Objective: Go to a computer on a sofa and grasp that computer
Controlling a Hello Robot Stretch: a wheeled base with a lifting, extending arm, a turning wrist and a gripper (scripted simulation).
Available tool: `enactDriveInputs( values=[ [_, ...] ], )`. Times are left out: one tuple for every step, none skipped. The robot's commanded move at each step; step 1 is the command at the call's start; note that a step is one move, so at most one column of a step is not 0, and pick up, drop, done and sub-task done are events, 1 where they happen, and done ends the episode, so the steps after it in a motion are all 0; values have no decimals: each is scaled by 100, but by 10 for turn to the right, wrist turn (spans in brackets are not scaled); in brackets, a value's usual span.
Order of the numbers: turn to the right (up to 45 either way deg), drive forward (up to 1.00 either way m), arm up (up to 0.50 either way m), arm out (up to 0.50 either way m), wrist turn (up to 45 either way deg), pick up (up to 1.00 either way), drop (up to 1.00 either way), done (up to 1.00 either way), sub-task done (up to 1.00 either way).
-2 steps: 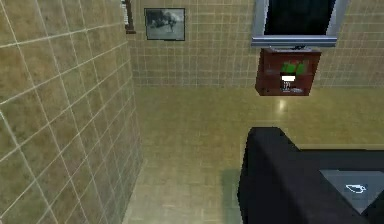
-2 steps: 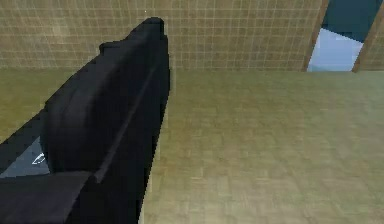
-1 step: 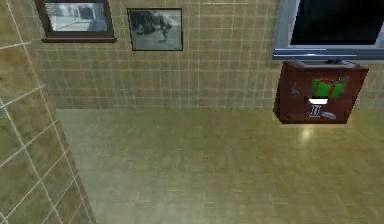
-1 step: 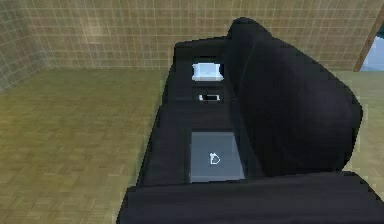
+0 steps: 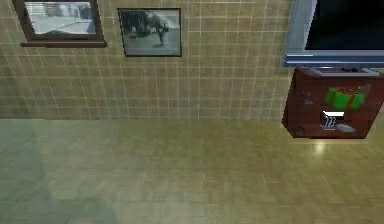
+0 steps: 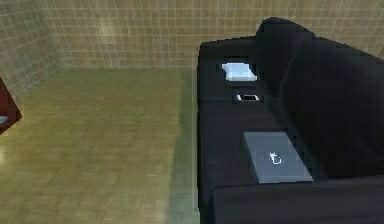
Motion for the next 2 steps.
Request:
enactDriveInputs(
  values=[
    [420,0,0,0,0,0,0,0,0],
    [0,40,0,0,0,0,0,0,0]
  ],
)
